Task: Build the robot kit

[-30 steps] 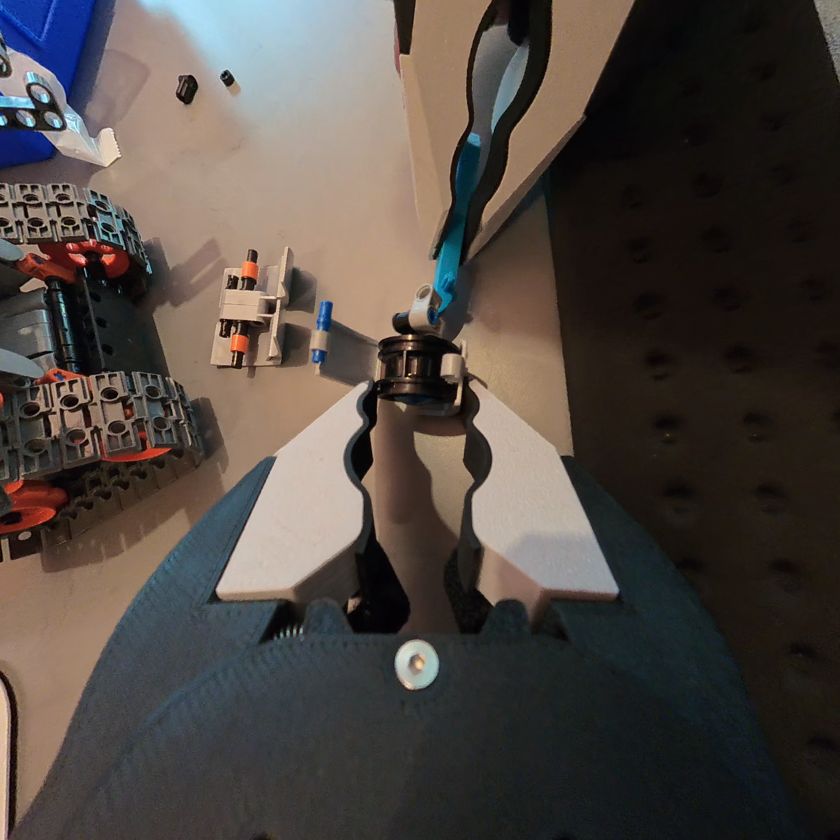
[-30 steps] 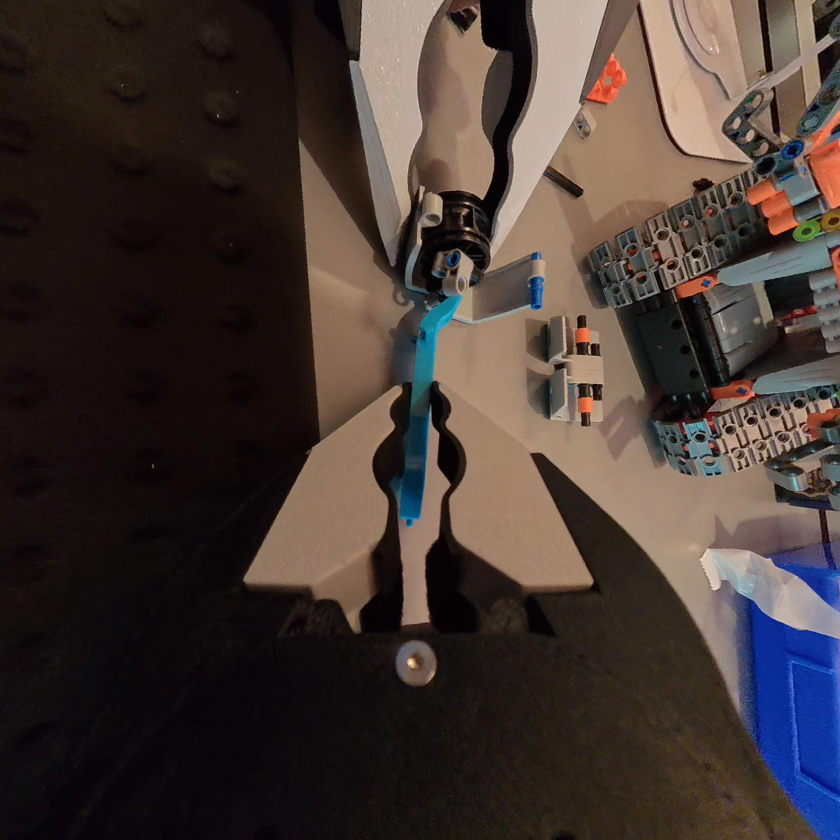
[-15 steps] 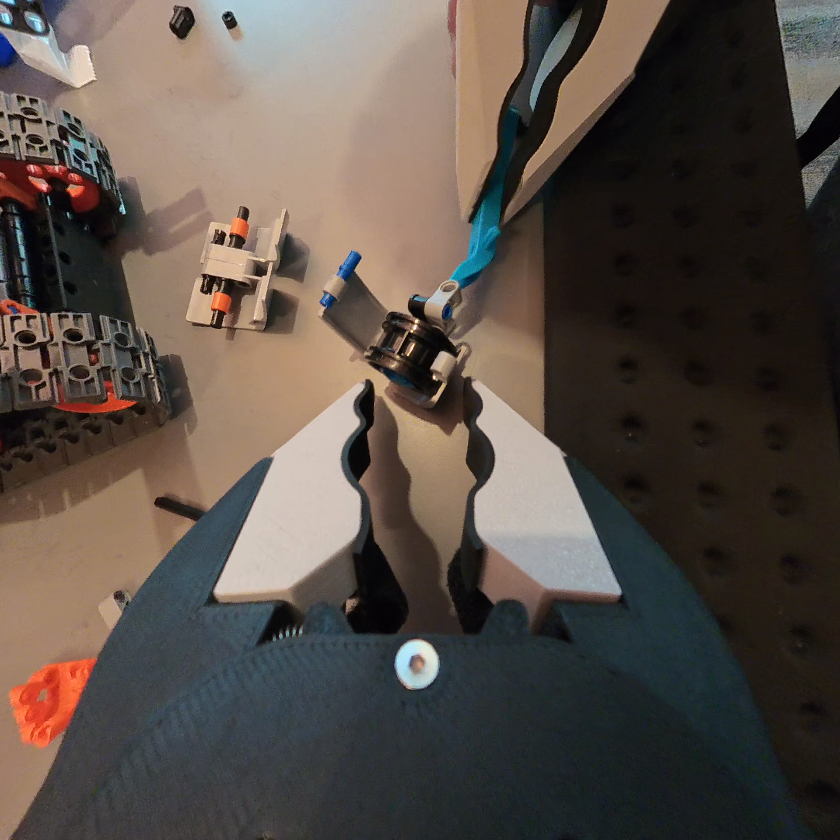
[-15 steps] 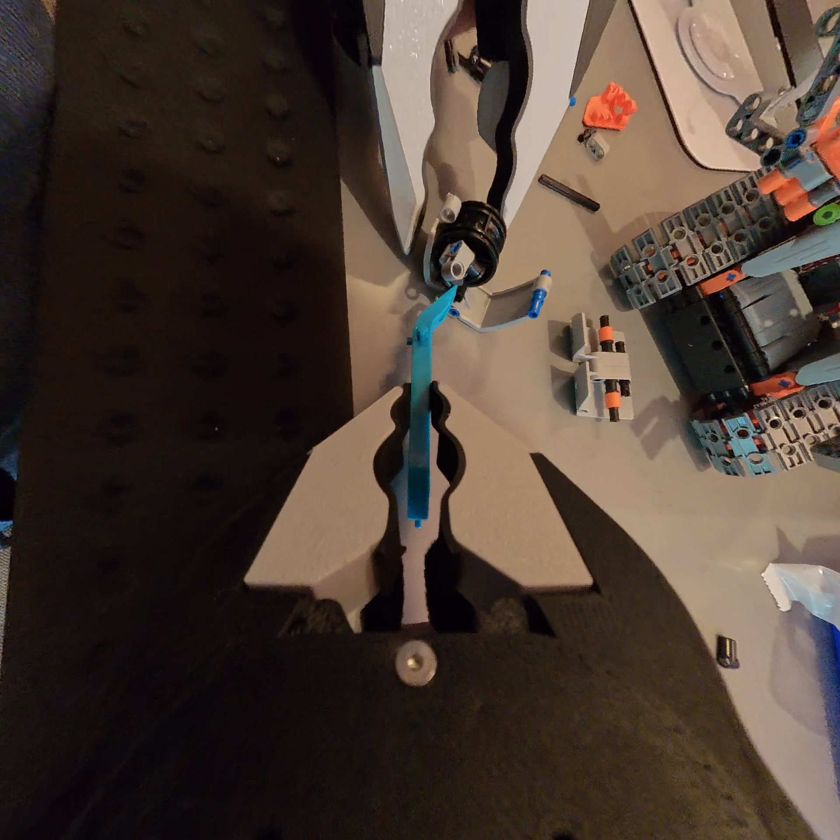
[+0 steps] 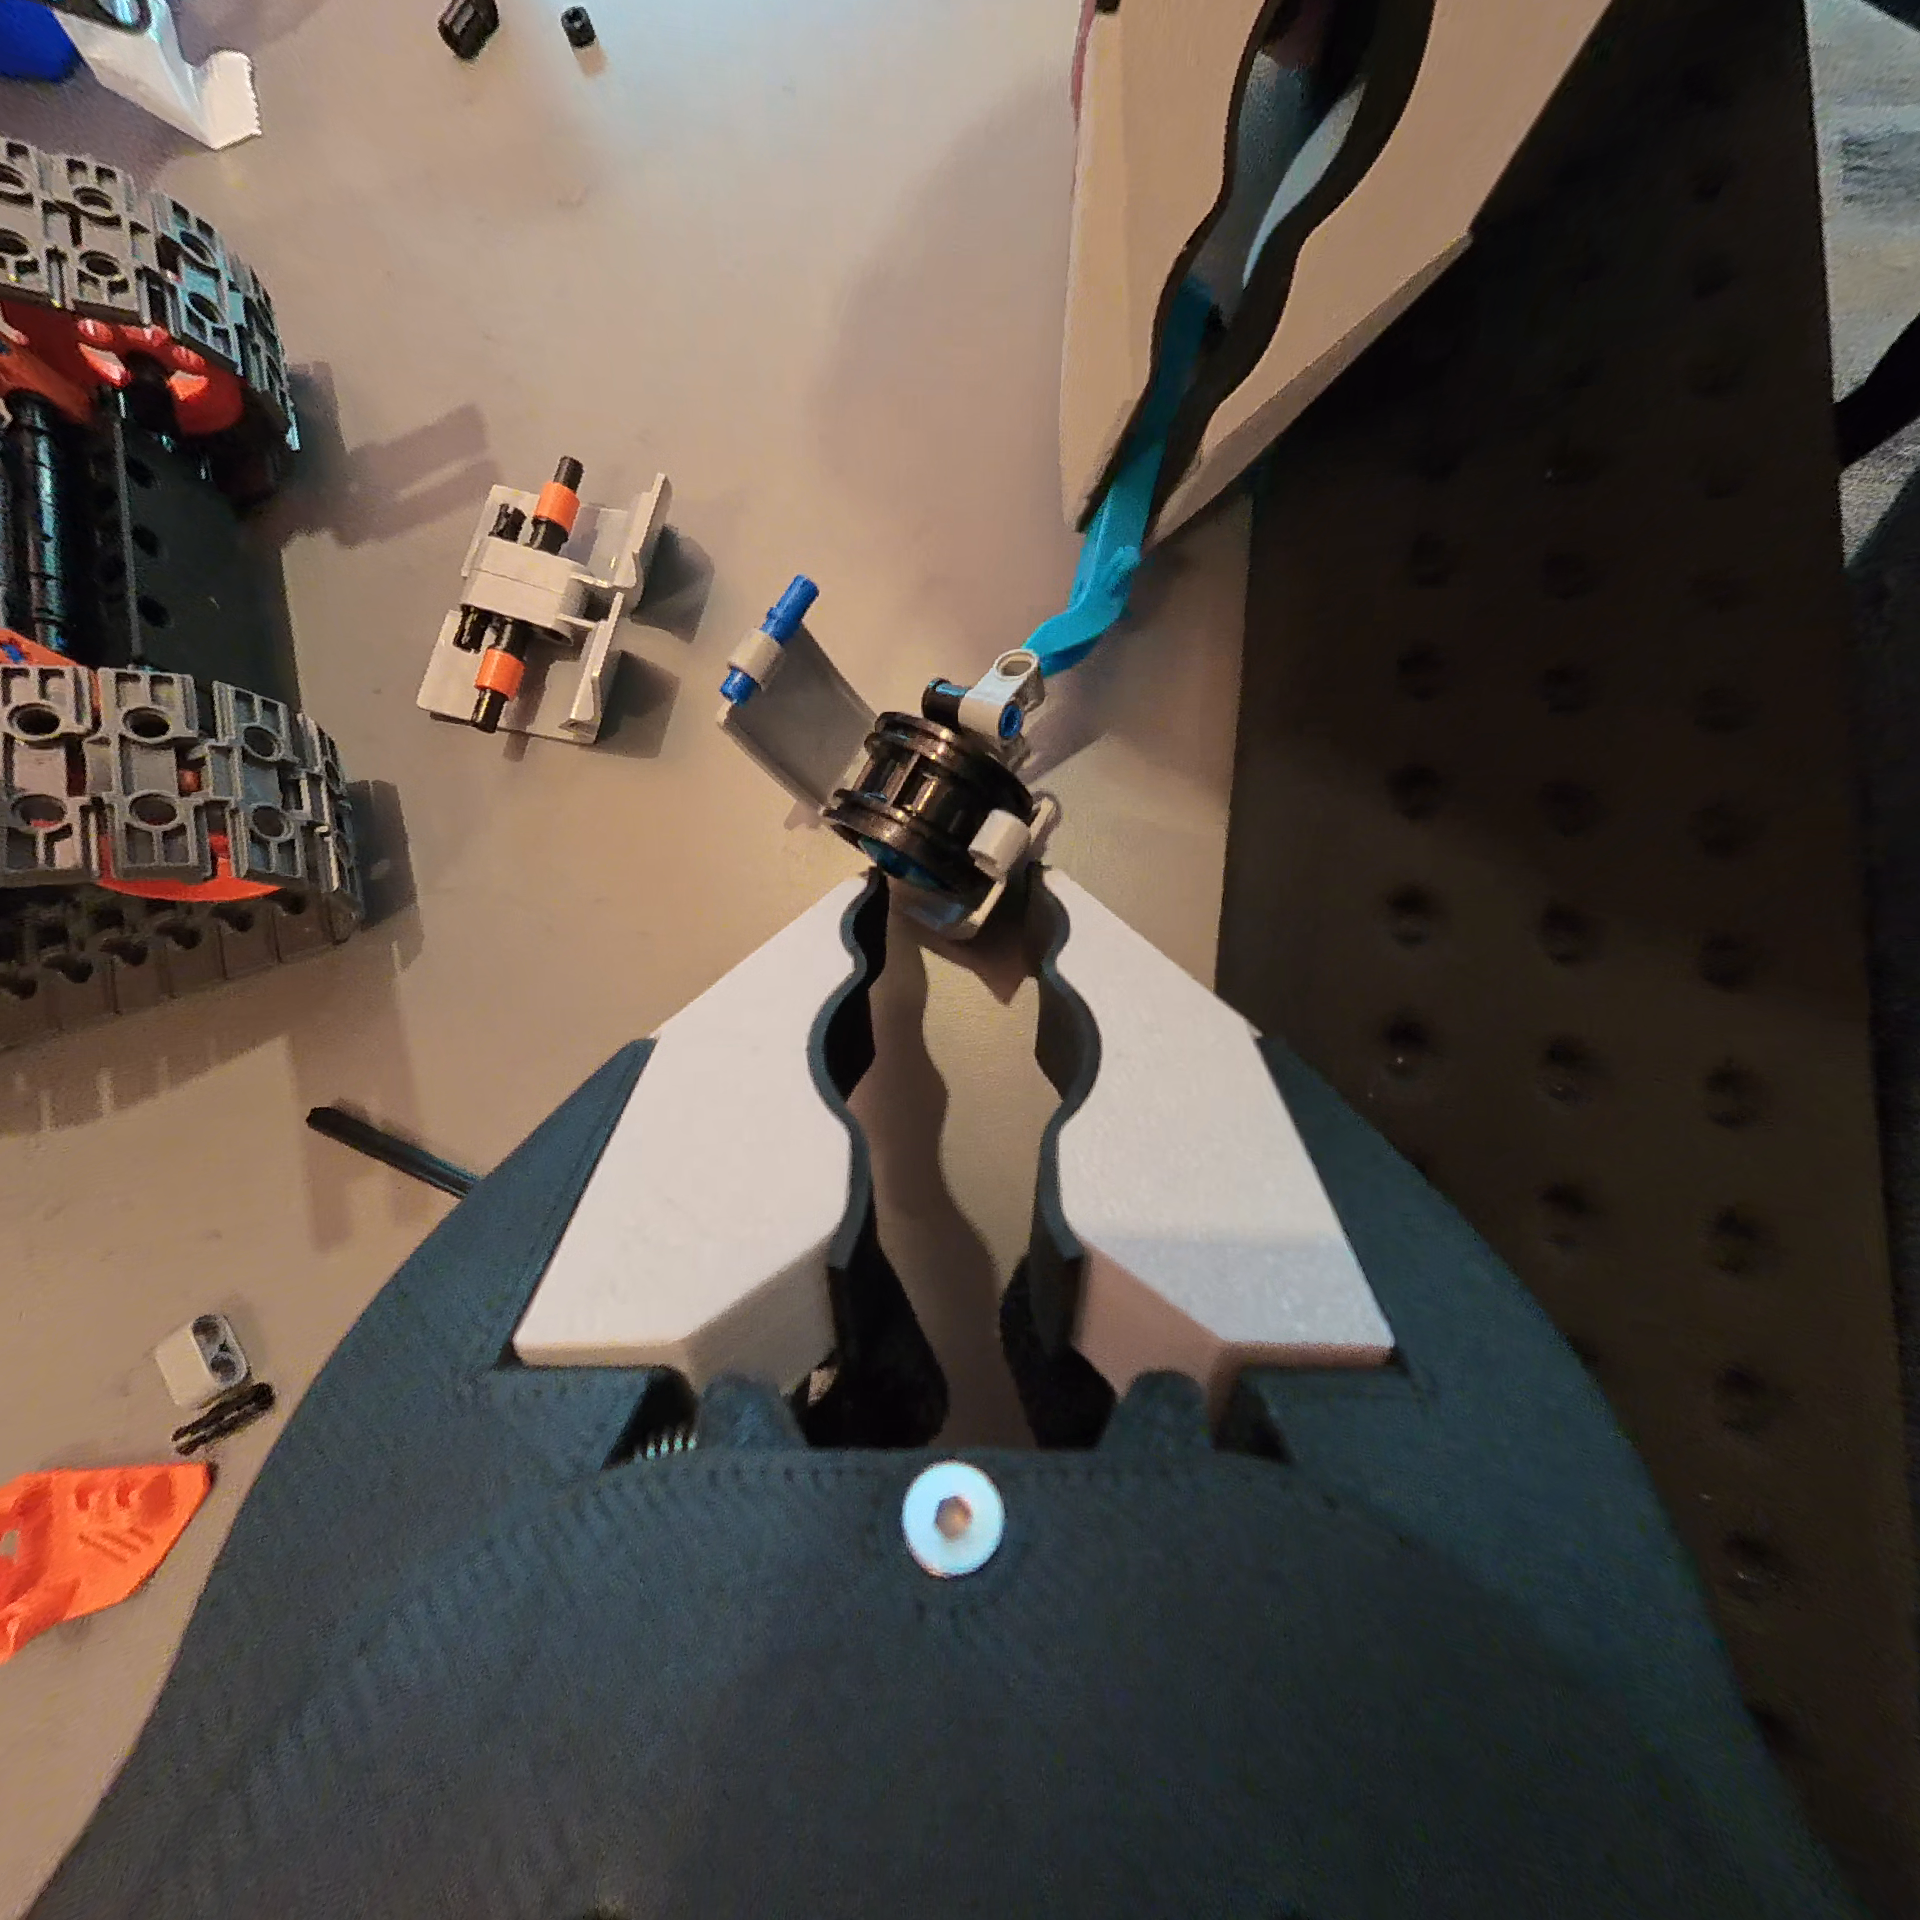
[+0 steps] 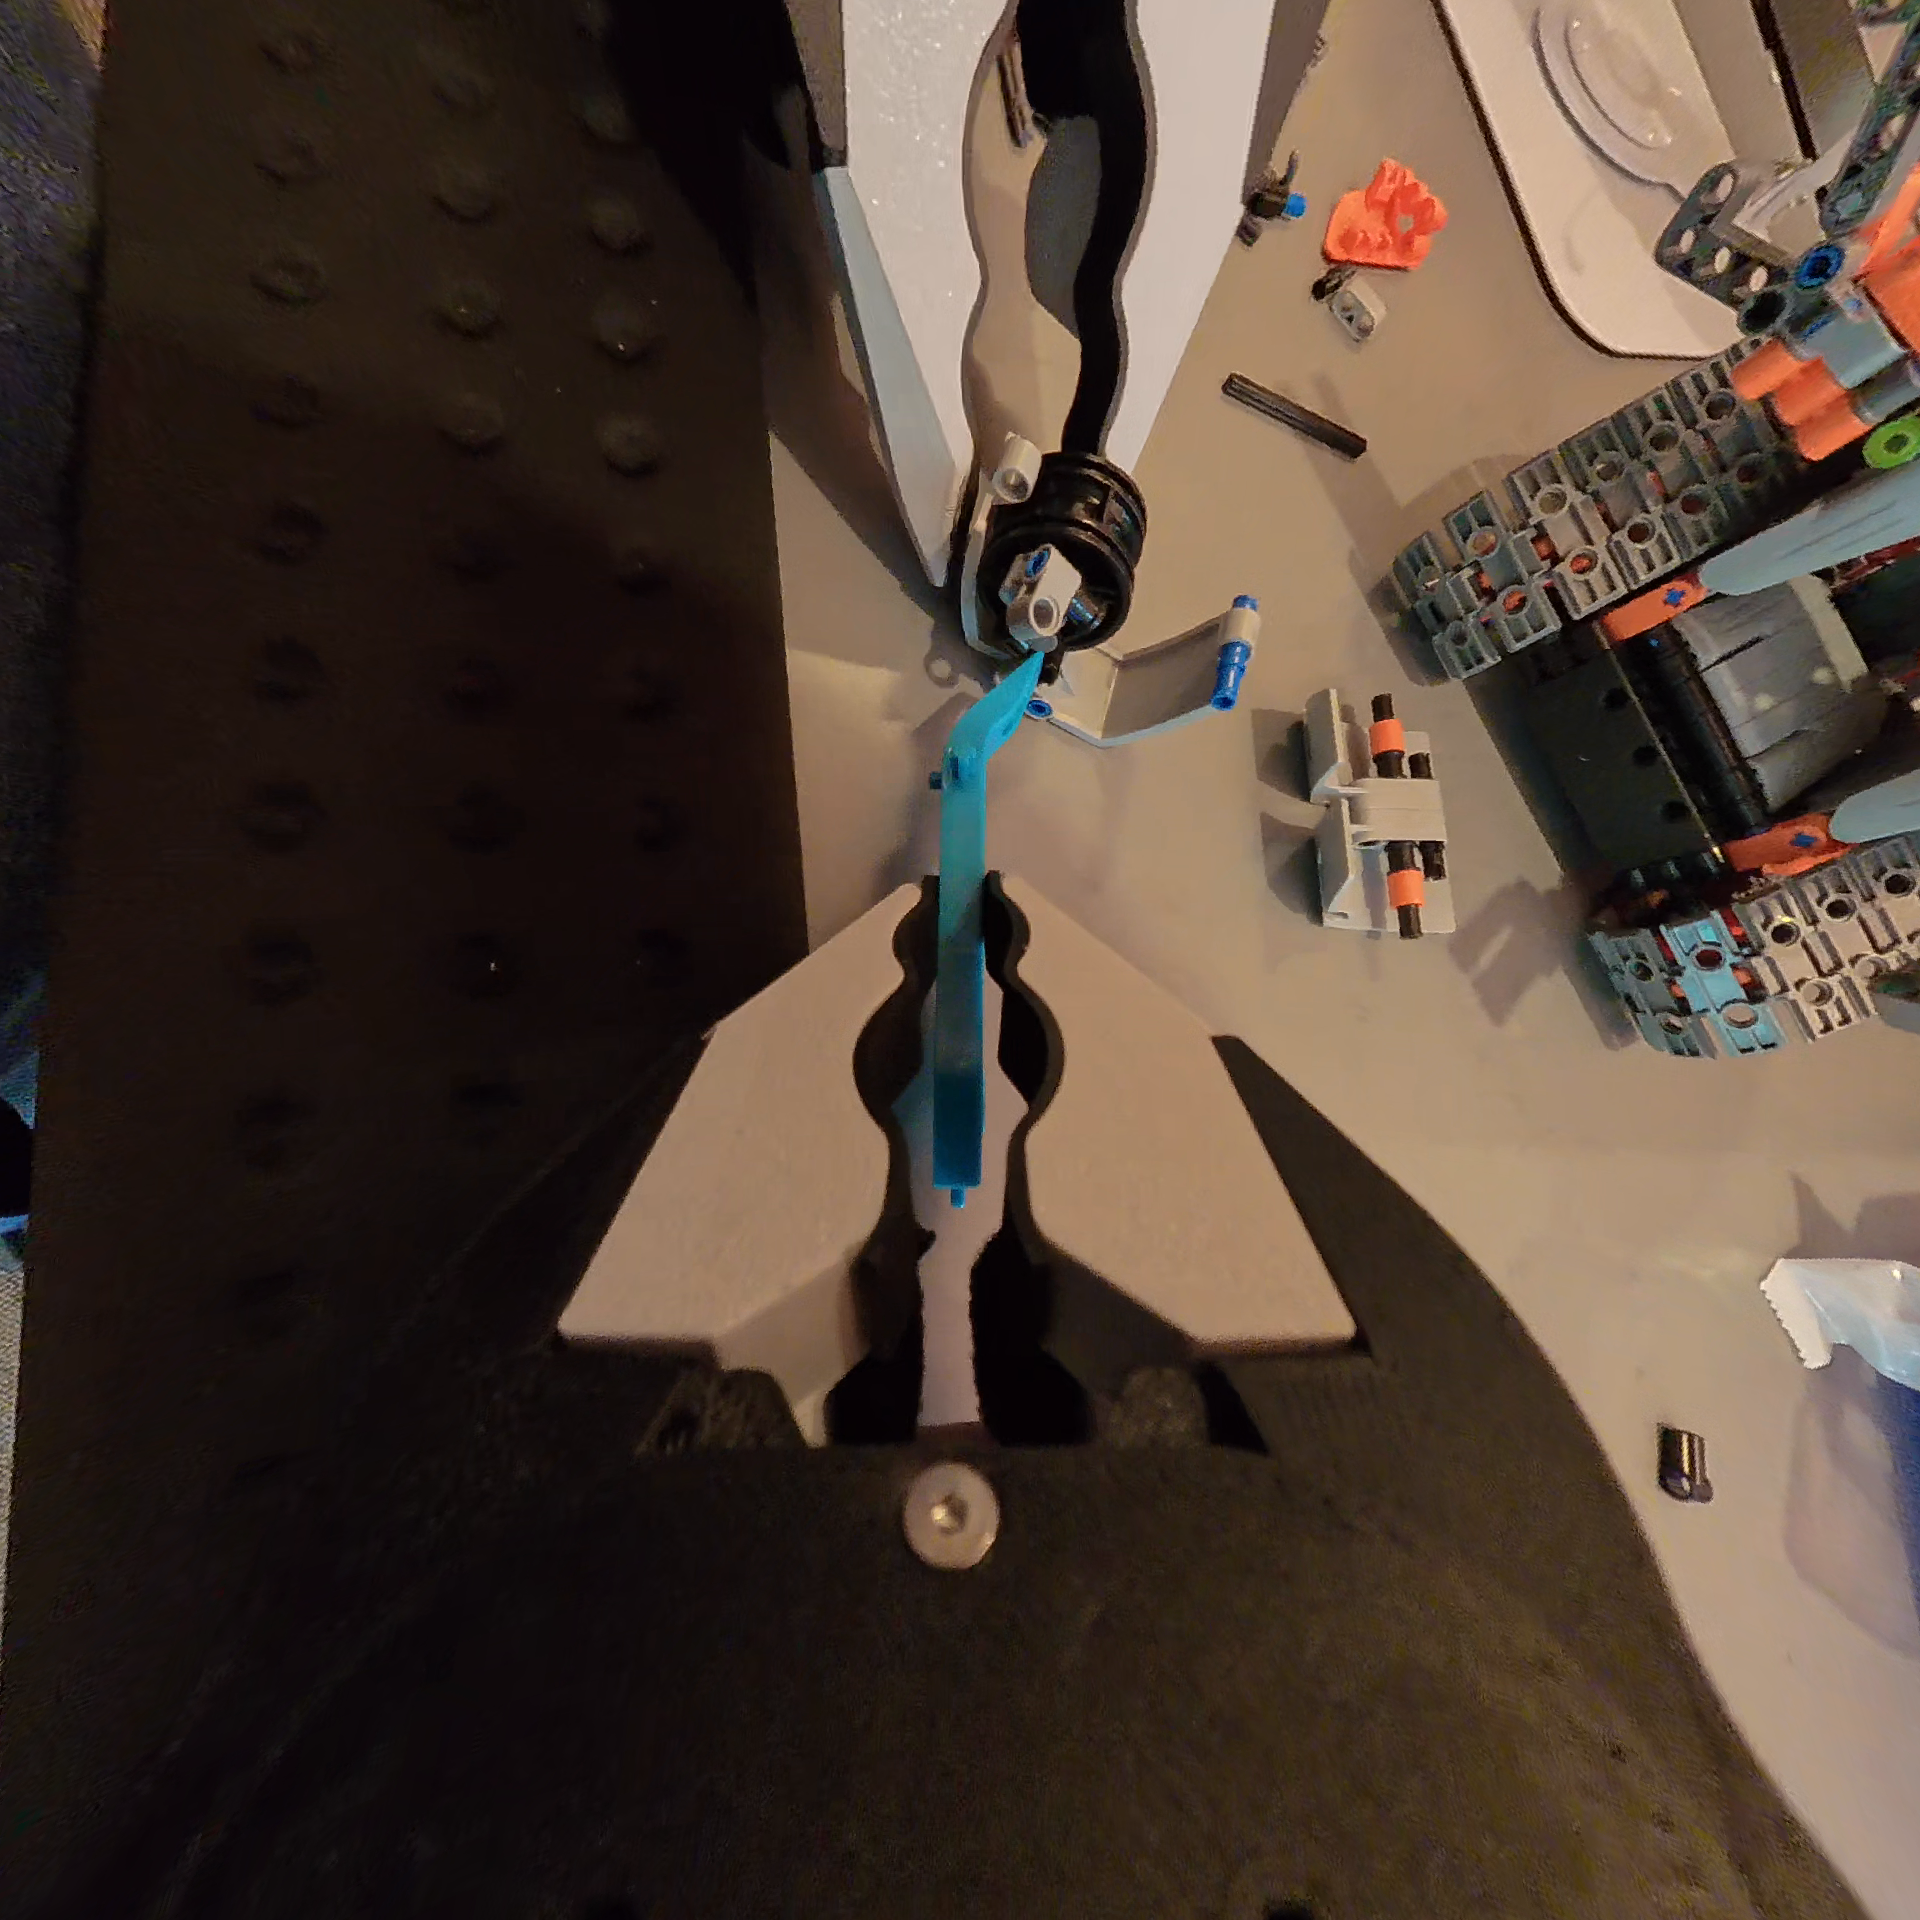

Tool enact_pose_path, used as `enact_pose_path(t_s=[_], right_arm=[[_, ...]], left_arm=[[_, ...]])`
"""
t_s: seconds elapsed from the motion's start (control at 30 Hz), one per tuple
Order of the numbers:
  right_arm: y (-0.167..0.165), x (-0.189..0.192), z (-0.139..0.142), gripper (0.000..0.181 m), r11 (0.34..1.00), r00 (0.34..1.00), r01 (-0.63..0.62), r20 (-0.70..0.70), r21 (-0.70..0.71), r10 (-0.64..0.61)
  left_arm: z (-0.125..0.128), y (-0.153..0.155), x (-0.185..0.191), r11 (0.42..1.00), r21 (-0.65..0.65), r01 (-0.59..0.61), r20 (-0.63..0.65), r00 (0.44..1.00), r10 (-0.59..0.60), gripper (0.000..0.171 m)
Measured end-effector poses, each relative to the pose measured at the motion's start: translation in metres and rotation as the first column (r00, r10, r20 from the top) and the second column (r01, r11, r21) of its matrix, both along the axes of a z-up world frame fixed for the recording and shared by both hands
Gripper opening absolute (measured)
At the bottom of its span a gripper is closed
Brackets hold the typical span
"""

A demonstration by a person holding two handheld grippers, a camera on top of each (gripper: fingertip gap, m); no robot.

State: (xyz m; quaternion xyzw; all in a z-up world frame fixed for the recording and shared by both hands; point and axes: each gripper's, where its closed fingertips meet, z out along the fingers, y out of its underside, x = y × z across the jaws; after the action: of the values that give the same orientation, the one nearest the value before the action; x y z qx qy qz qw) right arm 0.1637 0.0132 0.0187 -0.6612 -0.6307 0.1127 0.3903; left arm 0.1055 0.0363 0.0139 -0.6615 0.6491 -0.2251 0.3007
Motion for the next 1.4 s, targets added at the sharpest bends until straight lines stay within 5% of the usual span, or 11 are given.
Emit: enact_pose_path(t_s=[0.33, 0.47, 0.67, 0.83, 1.4], right_arm=[[0.000, -0.003, -0.003, 0.005, 1.000, 1.000, -0.002, 0.013, 0.012, 0.002], [0.000, 0.003, 0.000, 0.005, 1.000, 1.000, 0.005, 0.000, 0.009, -0.005], [-0.004, 0.002, -0.003, 0.005, 1.000, 1.000, -0.011, 0.014, 0.013, 0.011], [-0.003, 0.002, -0.002, 0.005, 1.000, 1.000, -0.007, 0.006, 0.020, 0.007], [-0.007, 0.009, 0.001, 0.005, 1.000, 1.000, -0.005, 0.006, -0.007, 0.005]], left_arm=[[-0.001, -0.002, 0.003, 0.999, 0.032, -0.032, 0.003, 0.999, 0.032, 0.024], [-0.001, -0.003, 0.002, 0.999, 0.034, -0.039, 0.008, 0.999, 0.038, 0.012], [-0.002, -0.005, 0.004, 0.999, 0.035, -0.034, 0.011, 0.999, 0.034, 0.013], [-0.002, -0.004, 0.005, 0.999, 0.020, -0.038, 0.014, 0.999, 0.038, 0.031], [-0.001, -0.002, 0.014, 0.996, 0.058, -0.063, 0.018, 0.998, 0.062, 0.023]])
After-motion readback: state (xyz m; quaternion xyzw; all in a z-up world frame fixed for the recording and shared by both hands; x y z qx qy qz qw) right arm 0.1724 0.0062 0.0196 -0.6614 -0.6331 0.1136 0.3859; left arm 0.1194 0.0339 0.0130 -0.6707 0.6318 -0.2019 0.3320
